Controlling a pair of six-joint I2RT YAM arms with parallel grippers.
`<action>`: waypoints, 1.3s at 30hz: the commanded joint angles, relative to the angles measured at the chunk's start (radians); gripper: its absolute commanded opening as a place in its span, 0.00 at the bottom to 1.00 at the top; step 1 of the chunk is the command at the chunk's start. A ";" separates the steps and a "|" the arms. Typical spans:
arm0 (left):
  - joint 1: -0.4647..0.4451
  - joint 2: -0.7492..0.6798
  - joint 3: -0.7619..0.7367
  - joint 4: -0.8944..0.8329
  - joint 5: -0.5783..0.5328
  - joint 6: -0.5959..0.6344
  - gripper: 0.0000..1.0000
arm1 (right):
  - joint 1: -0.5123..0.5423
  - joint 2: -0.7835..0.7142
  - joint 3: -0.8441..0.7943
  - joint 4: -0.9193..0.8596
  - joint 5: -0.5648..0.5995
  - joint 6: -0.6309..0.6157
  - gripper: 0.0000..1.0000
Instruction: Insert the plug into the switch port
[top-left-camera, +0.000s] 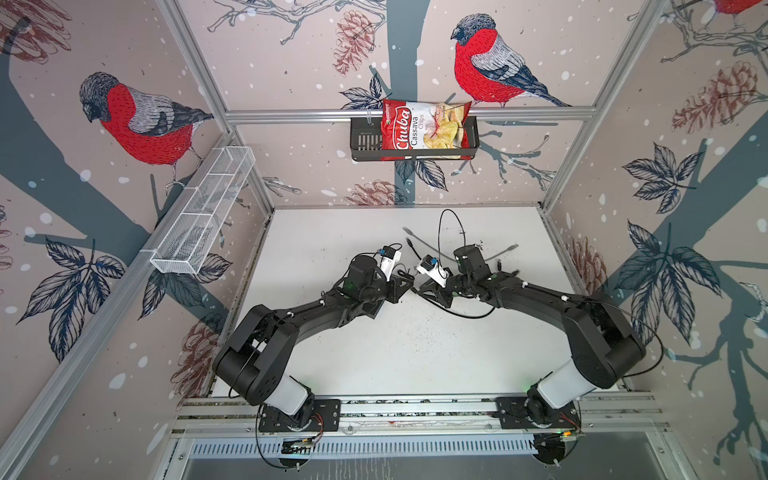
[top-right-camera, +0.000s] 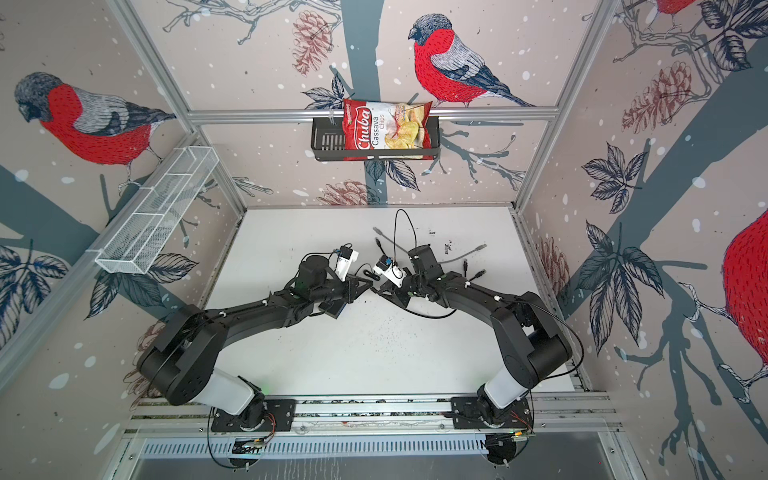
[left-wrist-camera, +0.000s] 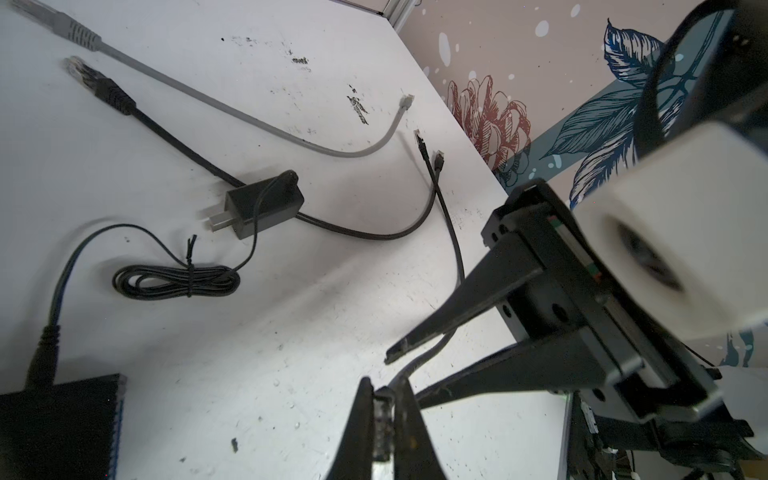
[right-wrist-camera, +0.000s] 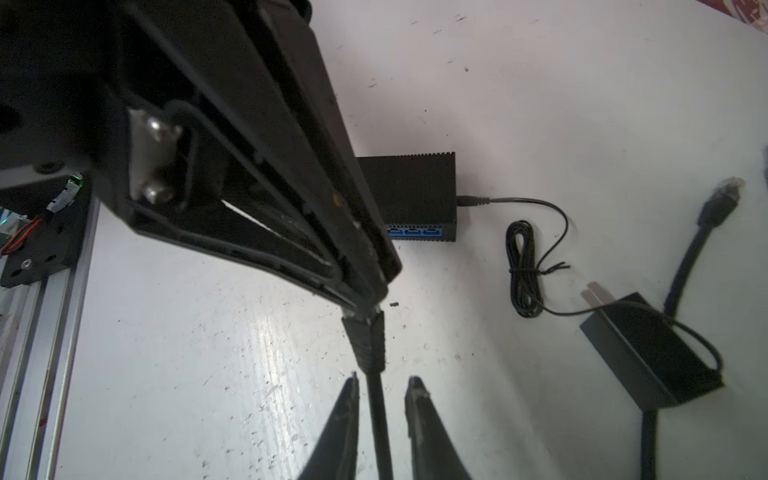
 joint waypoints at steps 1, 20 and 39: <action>-0.001 -0.006 0.011 -0.005 -0.032 -0.026 0.00 | 0.005 -0.020 -0.026 0.059 0.044 0.016 0.27; -0.009 -0.028 0.056 -0.073 -0.037 -0.069 0.00 | 0.166 -0.141 -0.312 0.598 0.413 0.113 0.29; -0.027 -0.040 0.074 -0.110 -0.039 -0.055 0.00 | 0.168 -0.080 -0.308 0.695 0.364 0.137 0.29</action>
